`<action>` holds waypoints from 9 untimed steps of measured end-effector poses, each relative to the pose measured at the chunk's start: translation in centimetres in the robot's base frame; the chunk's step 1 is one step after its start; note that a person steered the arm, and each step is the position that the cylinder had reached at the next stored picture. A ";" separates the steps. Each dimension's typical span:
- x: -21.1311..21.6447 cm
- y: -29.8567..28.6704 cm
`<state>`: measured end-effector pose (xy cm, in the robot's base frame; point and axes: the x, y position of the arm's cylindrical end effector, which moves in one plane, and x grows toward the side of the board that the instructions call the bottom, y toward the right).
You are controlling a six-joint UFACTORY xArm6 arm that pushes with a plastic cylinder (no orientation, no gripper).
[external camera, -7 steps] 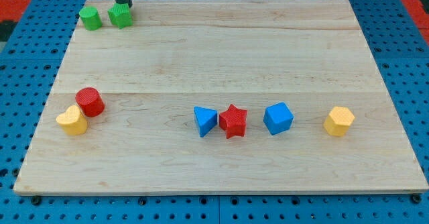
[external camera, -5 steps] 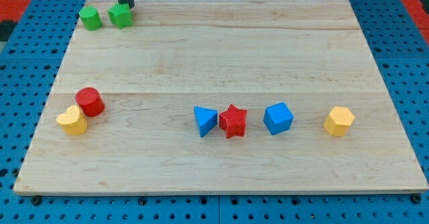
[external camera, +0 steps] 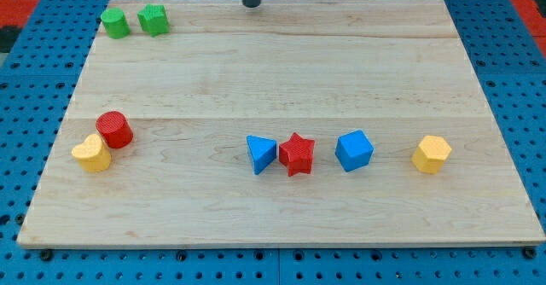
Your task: Move your arm to the center
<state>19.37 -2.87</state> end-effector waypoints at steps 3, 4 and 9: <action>2.7 5.7; 8.1 9.3; 19.7 6.8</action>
